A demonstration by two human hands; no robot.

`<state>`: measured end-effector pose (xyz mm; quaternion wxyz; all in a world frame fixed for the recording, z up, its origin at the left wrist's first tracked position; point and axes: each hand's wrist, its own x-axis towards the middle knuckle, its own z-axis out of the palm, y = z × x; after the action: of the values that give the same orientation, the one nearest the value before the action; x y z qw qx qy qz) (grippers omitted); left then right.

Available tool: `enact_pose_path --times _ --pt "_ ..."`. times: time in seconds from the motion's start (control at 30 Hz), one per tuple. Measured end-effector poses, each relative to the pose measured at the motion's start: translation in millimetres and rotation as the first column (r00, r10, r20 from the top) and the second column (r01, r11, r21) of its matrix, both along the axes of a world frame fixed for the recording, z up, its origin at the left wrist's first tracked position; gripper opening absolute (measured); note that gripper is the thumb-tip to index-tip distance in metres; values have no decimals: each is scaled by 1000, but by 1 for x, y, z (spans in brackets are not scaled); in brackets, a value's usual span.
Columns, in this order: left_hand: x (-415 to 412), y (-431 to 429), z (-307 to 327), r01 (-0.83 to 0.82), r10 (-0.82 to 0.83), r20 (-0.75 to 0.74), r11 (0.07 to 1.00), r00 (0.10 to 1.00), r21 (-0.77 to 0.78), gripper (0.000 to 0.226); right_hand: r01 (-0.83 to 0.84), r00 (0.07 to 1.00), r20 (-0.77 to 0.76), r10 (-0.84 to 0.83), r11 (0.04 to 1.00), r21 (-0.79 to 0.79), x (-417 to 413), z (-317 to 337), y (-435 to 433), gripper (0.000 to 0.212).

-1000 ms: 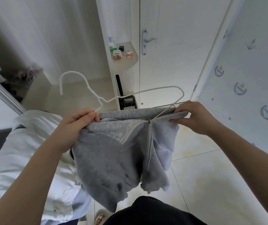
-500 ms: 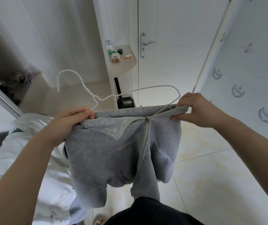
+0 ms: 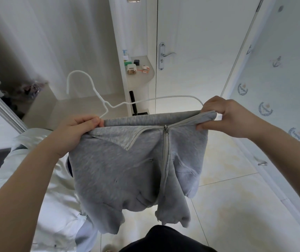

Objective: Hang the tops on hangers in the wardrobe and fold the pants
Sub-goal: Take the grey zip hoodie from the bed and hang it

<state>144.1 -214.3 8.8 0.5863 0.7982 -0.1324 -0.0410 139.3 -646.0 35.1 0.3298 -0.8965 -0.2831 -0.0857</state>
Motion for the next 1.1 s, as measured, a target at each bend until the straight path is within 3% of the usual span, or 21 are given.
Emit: enact_pose_path --times 0.13,0.27,0.47,0.6,0.77,0.87,0.93,1.0,1.1 --pt "1 -3 3 -60 48 137 994 989 91 26 -15 999 -37 16 999 28 -2 4 2 27" --pt "1 -1 2 -109 39 257 959 966 262 38 -38 999 -10 38 999 -3 -4 6 7 30" --pt "1 -18 0 -117 -80 320 827 944 550 28 -44 955 272 116 966 -256 -13 15 24 39" --pt "-5 -68 3 -132 -143 377 777 915 615 26 -112 972 166 166 948 -297 -14 30 55 47" --pt "-16 -127 5 -122 -253 414 711 874 692 37 -235 962 93 256 953 -192 -23 33 107 33" --pt "-16 -128 -2 -76 -281 330 647 901 759 39 -165 983 47 178 965 -204 -21 42 101 37" --pt "-13 -125 -10 -48 -304 277 589 911 807 32 -94 995 41 93 995 25 -19 50 93 45" --pt "-9 -125 -11 -43 -292 277 614 916 788 23 -96 995 -1 98 980 172 -20 52 95 44" --pt "-1 -127 -4 -83 -178 343 775 922 627 21 -210 976 -105 192 959 -189 -23 45 108 39"
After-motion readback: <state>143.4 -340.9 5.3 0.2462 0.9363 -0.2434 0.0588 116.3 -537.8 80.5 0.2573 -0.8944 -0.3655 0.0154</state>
